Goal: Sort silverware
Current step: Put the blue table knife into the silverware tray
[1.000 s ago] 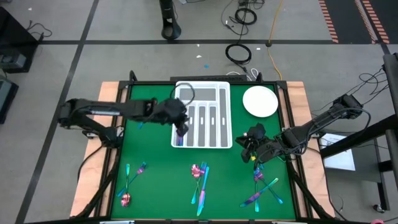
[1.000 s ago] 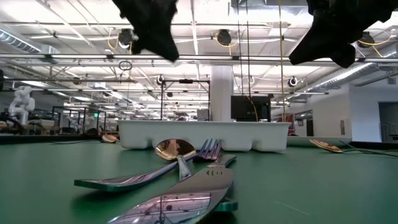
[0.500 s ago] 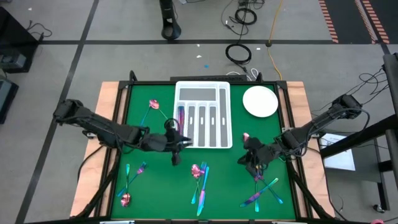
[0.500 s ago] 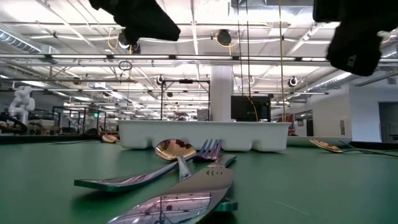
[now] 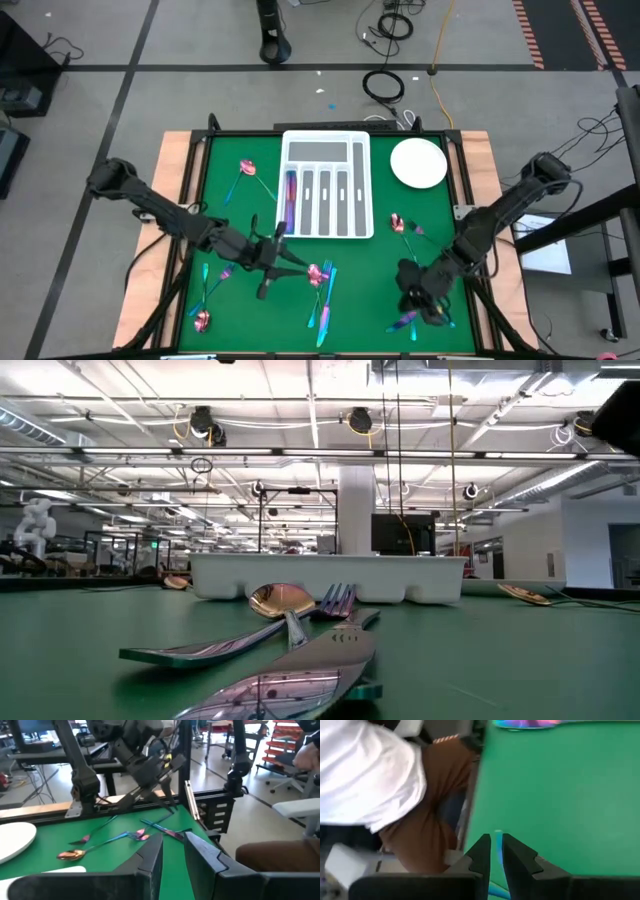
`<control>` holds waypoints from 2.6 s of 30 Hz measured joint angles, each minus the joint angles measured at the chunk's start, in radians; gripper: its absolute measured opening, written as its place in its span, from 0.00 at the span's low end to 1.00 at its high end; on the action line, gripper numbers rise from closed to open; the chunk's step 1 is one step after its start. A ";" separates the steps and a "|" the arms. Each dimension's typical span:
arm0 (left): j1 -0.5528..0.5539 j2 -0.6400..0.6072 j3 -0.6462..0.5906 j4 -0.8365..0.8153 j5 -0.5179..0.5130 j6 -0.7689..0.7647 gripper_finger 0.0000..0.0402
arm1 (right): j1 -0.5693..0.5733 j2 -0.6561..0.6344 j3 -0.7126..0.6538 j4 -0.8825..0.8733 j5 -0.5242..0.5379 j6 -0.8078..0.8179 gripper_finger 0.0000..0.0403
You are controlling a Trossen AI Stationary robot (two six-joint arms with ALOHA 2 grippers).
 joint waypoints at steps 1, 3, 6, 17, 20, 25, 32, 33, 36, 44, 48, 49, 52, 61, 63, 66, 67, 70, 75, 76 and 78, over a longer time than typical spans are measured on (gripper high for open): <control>-0.002 0.007 0.000 0.001 -0.001 0.000 0.20 | 0.010 0.013 0.021 -0.008 -0.002 -0.018 0.09; -0.003 0.021 0.000 0.003 -0.008 0.001 0.20 | 0.029 0.046 0.078 -0.057 -0.002 -0.060 0.09; 0.002 0.048 0.000 0.033 -0.026 0.002 0.20 | 0.059 0.116 0.186 -0.233 -0.001 -0.104 0.09; 0.070 0.168 0.015 0.111 -0.055 -0.004 0.20 | 0.120 0.377 0.366 -0.603 0.002 -0.095 0.21; 0.088 0.209 0.029 0.123 -0.058 -0.005 0.21 | 0.124 0.416 0.365 -0.588 -0.002 -0.091 0.28; 0.107 0.237 0.048 0.128 -0.057 -0.005 0.25 | 0.145 0.443 0.366 -0.605 -0.002 -0.128 0.33; 0.110 0.237 0.048 0.139 -0.055 -0.005 0.27 | 0.172 0.443 0.366 -0.695 0.006 -0.121 0.32; 0.109 0.237 0.048 0.141 -0.054 -0.006 0.27 | 0.174 0.443 0.366 -0.694 0.006 -0.119 0.32; 0.109 0.237 0.048 0.141 -0.054 -0.006 0.27 | 0.174 0.443 0.351 -0.684 0.009 -0.115 0.32; 0.108 0.237 0.048 0.141 -0.046 -0.008 0.27 | 0.169 0.445 0.254 -0.588 0.004 -0.092 0.32; 0.108 0.237 0.048 0.141 -0.046 -0.008 0.27 | 0.169 0.445 0.230 -0.558 0.006 -0.078 0.32; 0.108 0.237 0.048 0.141 -0.046 -0.008 0.27 | 0.170 0.445 0.226 -0.552 0.008 -0.077 0.32; 0.108 0.237 0.048 0.141 -0.046 -0.008 0.27 | 0.171 0.445 0.222 -0.547 0.018 -0.084 0.30; 0.107 0.237 0.048 0.136 -0.046 -0.007 0.27 | 0.200 0.451 0.221 -0.530 0.063 -0.103 0.10; 0.107 0.237 0.048 0.133 -0.046 -0.006 0.27 | 0.207 0.451 0.222 -0.530 0.063 -0.099 0.05; 0.107 0.237 0.048 0.133 -0.046 -0.006 0.27 | 0.217 0.451 0.222 -0.528 0.072 -0.098 0.02; 0.107 0.237 0.048 0.133 -0.046 -0.006 0.27 | 0.219 0.451 0.222 -0.528 0.076 -0.096 0.02; 0.107 0.237 0.048 0.133 -0.046 -0.006 0.27 | 0.225 0.451 0.225 -0.530 0.101 -0.080 0.03; 0.108 0.237 0.048 0.138 -0.048 -0.006 0.27 | 0.226 0.452 0.232 -0.530 0.108 -0.076 0.02; 0.107 0.237 0.048 0.139 -0.048 -0.007 0.27 | 0.226 0.452 0.232 -0.528 0.110 -0.071 0.02; 0.107 0.237 0.048 0.139 -0.048 -0.007 0.27 | 0.226 0.452 0.232 -0.524 0.120 -0.058 0.02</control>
